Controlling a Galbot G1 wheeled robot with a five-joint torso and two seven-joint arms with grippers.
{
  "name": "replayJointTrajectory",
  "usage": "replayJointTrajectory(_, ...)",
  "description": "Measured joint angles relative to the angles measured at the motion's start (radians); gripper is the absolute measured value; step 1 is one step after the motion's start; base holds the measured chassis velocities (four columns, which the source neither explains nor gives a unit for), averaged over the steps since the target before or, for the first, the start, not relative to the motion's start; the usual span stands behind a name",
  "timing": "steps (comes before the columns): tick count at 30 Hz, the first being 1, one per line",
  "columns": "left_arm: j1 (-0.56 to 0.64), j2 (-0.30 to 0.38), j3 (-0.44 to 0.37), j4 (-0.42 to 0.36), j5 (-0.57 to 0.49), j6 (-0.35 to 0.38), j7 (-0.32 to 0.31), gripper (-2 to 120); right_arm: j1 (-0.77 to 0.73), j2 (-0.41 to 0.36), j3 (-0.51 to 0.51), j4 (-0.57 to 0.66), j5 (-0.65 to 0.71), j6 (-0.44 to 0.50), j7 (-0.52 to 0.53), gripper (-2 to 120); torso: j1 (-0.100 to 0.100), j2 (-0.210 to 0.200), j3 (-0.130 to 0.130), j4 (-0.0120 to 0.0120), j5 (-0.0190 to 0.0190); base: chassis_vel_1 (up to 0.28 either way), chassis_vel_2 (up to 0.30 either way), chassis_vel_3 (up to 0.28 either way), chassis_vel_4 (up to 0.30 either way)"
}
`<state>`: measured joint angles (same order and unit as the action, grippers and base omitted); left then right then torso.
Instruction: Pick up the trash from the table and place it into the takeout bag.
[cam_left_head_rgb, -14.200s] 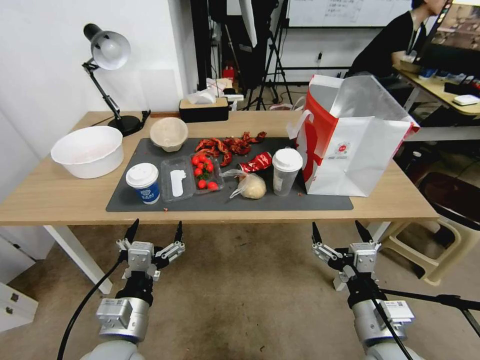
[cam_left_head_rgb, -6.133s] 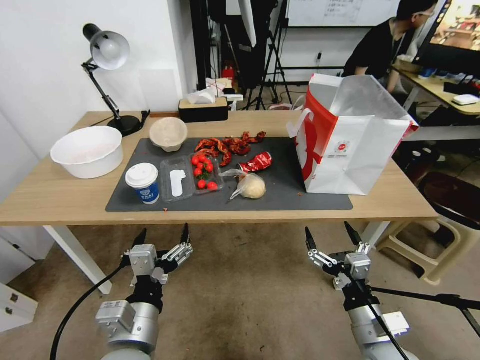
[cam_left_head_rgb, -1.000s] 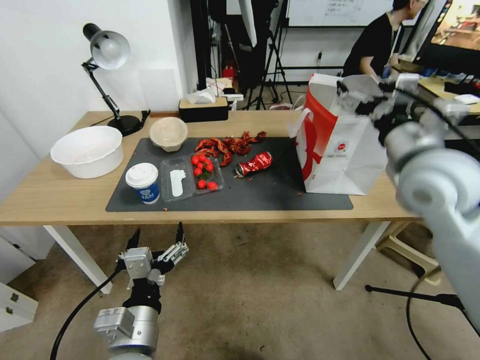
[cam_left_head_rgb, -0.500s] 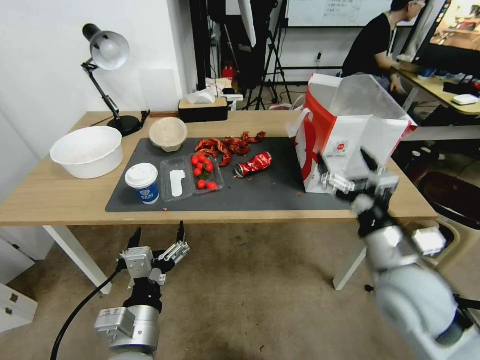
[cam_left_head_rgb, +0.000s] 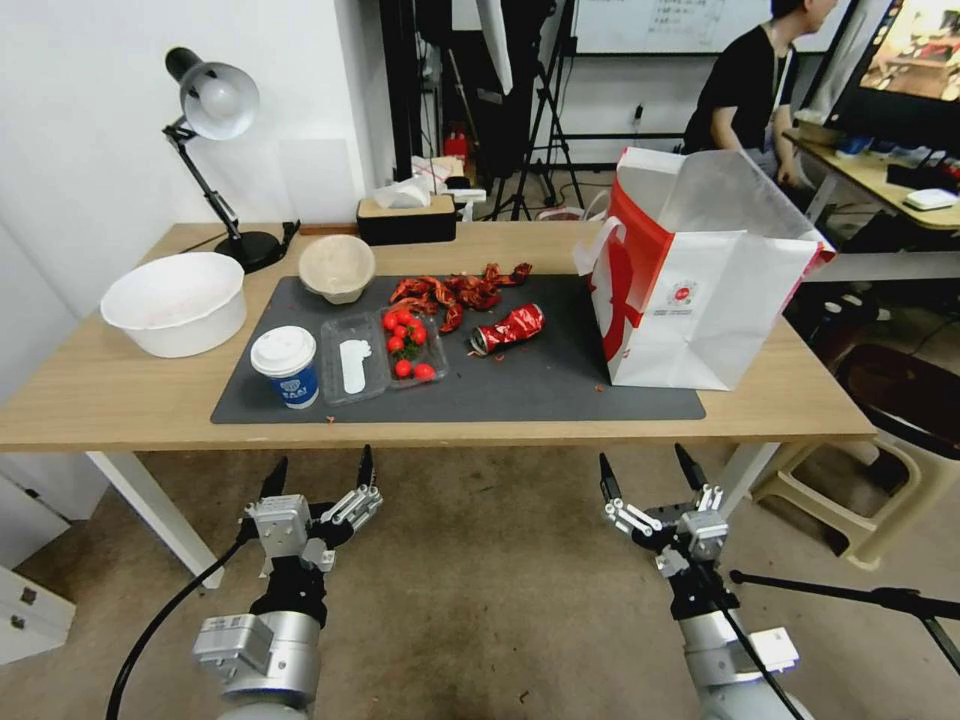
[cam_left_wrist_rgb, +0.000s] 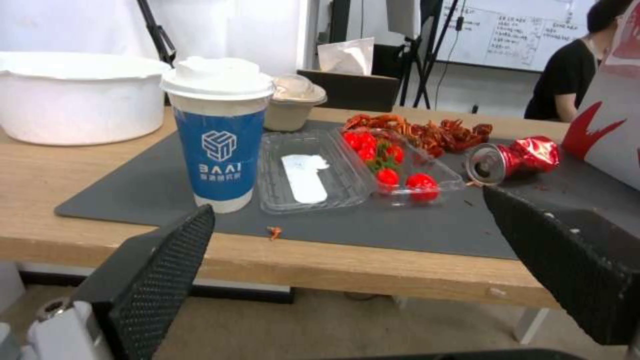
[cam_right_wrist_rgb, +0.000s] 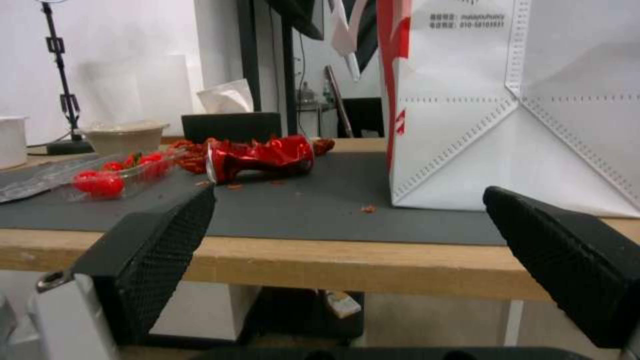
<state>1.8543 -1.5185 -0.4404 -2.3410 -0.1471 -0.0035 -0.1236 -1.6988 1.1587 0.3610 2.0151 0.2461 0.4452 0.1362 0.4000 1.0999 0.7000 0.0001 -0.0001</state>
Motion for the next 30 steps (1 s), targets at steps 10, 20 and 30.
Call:
replayJointTrajectory(10, -0.002, -0.003, 0.0, 0.004, 0.0, 0.0, 0.002, 100, 0.112, -0.04, -0.061, 0.029, 0.058, -0.168, 0.036, 100, 0.0, 0.0, 0.0, -0.0004, 0.0001, 0.0, 0.0, 0.0, 0.0)
replayJointTrajectory(20, 0.003, -0.013, -0.004, 0.001, 0.008, -0.003, 0.002, 100, 0.492, -0.039, -0.234, 0.109, 0.462, -0.54, 0.325, 100, 0.0, 0.0, 0.0, -0.0001, 0.0, 0.0, 0.0, 0.0, 0.0)
replayJointTrajectory(30, 0.007, -0.026, -0.007, 0.007, 0.015, -0.004, 0.001, 100, 0.865, 0.097, -0.324, -0.046, 0.885, -0.665, 0.667, 100, 0.0, 0.0, 0.0, 0.0, 0.0, 0.0, 0.0, 0.0, 0.0)
